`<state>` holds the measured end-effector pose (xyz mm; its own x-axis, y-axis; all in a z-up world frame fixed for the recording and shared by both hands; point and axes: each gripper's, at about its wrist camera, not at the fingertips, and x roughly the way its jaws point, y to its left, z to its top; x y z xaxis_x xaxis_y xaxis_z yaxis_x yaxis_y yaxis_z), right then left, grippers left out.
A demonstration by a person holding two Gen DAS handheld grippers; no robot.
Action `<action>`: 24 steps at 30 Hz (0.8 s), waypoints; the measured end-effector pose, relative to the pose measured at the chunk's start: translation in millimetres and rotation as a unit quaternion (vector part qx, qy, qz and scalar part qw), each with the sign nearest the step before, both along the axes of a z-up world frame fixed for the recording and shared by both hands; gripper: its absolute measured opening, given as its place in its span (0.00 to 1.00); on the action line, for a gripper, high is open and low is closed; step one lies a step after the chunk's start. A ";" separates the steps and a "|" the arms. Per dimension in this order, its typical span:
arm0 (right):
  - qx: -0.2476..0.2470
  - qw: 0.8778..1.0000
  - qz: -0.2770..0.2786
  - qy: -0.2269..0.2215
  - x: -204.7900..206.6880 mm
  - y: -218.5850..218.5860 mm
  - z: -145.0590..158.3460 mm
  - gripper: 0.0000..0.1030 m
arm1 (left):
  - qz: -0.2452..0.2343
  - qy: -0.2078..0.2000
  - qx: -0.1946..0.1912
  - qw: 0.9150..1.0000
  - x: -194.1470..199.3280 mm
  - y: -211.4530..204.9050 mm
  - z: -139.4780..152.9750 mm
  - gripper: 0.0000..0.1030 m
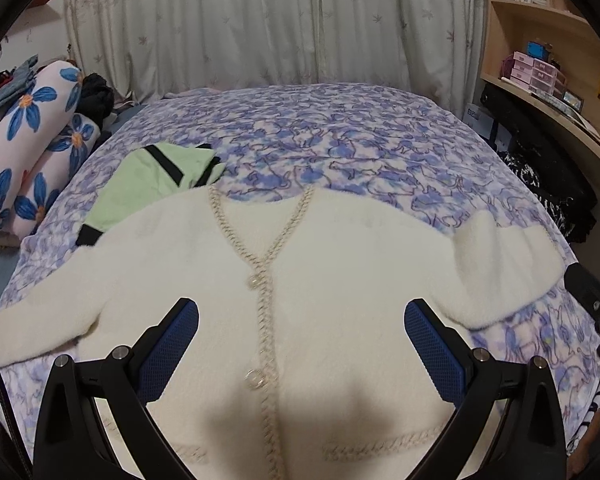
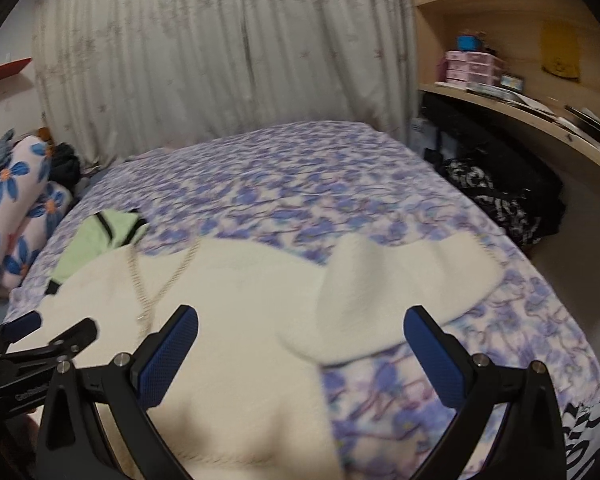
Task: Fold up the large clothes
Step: 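Grasp the cardigan sleeve cuff with the right gripper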
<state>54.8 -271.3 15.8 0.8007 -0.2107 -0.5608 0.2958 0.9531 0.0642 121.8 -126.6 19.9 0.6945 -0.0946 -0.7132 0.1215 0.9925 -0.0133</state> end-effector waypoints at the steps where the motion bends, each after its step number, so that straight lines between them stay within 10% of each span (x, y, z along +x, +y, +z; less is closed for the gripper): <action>1: 0.006 1.000 -0.006 -0.001 2.7 -9.4 -0.9 1.00 | -0.002 -0.002 -0.002 1.000 5.1 -5.1 -1.5 0.99; 18: 0.126 0.981 -0.140 0.053 43.3 -173.6 -63.6 0.96 | -0.003 -0.006 0.011 1.000 80.9 -68.7 -45.0 0.99; 24: 0.187 0.957 -0.204 0.093 46.2 -238.1 -108.8 0.71 | 0.008 0.017 0.013 1.000 104.6 -80.5 -74.6 0.98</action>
